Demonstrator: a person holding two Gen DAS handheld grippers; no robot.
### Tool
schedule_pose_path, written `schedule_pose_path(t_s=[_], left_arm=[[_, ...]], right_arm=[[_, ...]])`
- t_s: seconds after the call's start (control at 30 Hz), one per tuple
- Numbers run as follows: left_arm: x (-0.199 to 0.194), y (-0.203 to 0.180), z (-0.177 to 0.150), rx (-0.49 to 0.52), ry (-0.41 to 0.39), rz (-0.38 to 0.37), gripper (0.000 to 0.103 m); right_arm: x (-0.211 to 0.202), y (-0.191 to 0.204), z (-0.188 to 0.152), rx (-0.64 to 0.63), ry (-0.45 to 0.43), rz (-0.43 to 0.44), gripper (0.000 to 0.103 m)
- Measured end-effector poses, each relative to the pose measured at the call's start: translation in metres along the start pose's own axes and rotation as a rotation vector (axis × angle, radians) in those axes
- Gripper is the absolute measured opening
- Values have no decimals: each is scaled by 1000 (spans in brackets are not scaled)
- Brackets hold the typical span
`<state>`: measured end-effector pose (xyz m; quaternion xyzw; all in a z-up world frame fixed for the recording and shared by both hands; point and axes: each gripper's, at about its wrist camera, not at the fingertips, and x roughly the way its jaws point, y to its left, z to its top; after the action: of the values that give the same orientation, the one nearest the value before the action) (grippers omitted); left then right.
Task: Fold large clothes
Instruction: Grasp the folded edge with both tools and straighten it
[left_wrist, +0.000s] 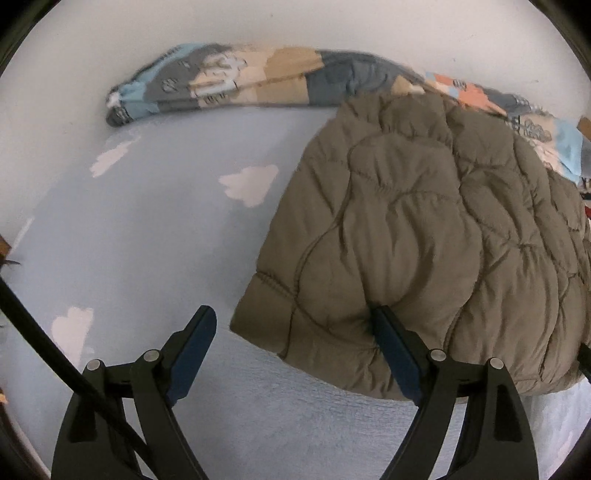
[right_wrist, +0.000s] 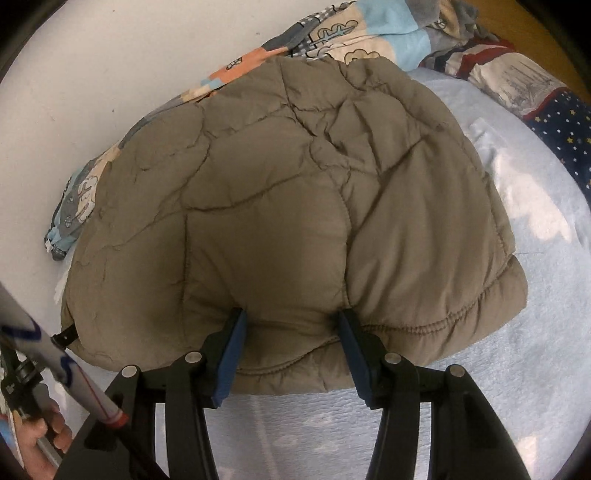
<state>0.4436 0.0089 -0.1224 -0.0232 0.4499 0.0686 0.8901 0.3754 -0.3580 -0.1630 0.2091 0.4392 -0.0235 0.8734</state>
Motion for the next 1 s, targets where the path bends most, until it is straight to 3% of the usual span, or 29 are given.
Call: schedule_pose_path(t_s=[0.17, 0.33, 0.47, 0.77, 0.9, 1.0], left_arm=[[-26, -7, -1, 0, -84, 36, 86], [-42, -19, -3, 61, -176, 77, 86], [-42, -32, -4, 121, -197, 89, 86], [-36, -44, -7, 173, -194, 92, 86], [-47, -51, -9, 205, -245, 98, 86], [-52, -60, -12, 237, -271, 95, 86]], right_arm=[[-24, -12, 4, 71, -36, 42, 59], [-38, -36, 9, 113, -91, -49, 61], [-31, -48, 10, 145, -71, -57, 61], [-23, -38, 8, 89, -51, -112, 68], [-40, -20, 8, 22, -134, -171, 68], [-49, -4, 7, -35, -185, -140, 68]])
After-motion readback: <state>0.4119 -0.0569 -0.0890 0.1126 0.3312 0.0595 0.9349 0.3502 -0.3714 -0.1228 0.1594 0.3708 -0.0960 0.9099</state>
